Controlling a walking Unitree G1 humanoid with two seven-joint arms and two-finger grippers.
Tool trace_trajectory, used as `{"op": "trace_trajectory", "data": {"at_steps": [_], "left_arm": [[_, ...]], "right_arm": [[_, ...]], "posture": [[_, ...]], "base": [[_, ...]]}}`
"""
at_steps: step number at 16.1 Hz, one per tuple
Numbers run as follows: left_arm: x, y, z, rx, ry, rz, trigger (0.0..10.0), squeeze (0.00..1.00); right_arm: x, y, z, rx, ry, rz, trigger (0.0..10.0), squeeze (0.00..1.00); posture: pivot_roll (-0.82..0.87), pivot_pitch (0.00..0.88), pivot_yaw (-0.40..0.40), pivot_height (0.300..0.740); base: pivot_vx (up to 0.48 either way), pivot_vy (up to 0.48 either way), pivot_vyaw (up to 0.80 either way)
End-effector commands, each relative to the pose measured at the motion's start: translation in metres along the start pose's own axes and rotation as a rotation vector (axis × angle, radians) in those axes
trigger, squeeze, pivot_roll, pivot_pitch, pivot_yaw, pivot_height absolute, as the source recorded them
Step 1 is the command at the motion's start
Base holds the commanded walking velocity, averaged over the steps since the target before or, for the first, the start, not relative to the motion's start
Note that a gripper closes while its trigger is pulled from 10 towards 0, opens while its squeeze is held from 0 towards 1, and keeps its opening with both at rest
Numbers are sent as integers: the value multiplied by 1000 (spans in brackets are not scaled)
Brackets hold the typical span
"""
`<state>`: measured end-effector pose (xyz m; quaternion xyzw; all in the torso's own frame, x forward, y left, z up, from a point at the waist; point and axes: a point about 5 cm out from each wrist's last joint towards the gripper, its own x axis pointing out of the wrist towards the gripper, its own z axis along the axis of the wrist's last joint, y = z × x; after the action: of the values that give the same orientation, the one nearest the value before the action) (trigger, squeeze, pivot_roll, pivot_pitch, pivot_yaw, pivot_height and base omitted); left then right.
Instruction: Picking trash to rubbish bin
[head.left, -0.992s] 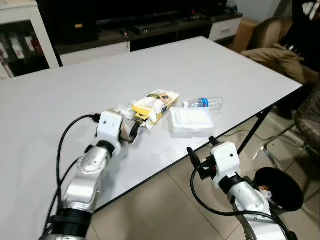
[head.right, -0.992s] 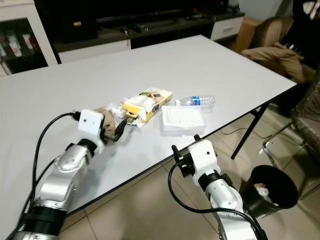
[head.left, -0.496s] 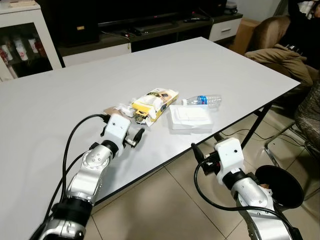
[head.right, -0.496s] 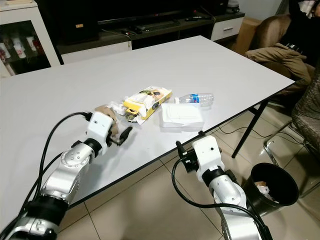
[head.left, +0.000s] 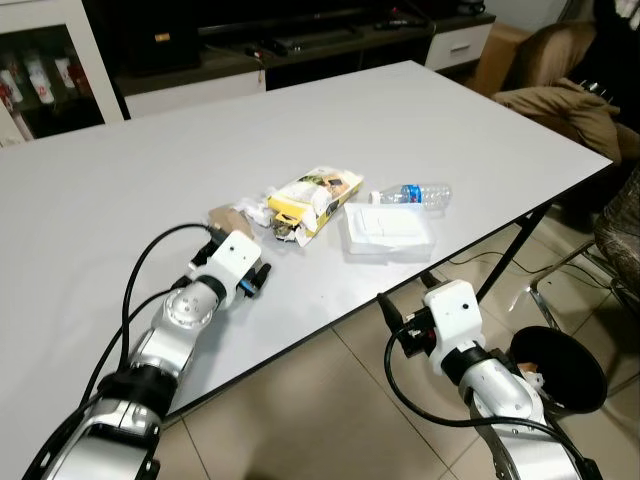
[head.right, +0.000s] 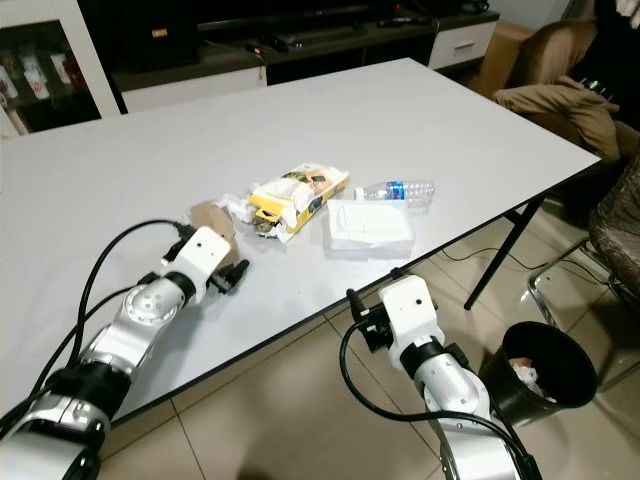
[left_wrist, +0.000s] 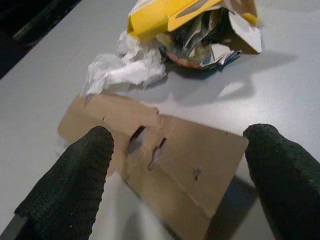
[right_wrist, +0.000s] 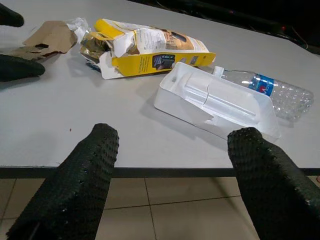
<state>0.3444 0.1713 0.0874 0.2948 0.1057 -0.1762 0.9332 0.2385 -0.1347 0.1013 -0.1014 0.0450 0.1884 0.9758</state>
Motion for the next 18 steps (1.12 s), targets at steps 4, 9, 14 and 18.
{"op": "trace_trajectory", "data": {"at_steps": [4,9,14,18], "left_arm": [[11,-1,4,121,27,51,10000,0],[19,-1,8,196,54,67,10000,0],[20,-2,4,257,83,64,10000,0],[18,0,-5,270,138,73,0,0]], "right_arm": [[0,1,4,43,-7,-3,10000,0],[-9,27,11,171,-2,297,10000,0],[-15,40,13,186,36,446,10000,0],[-14,43,15,179,45,474,10000,0]], "posture": [[-186,26,-21,740],[-193,20,-15,740],[-199,1,-10,740],[-196,0,-13,740]], "base": [[0,0,0],[0,0,0],[0,0,0],[0,0,0]]}}
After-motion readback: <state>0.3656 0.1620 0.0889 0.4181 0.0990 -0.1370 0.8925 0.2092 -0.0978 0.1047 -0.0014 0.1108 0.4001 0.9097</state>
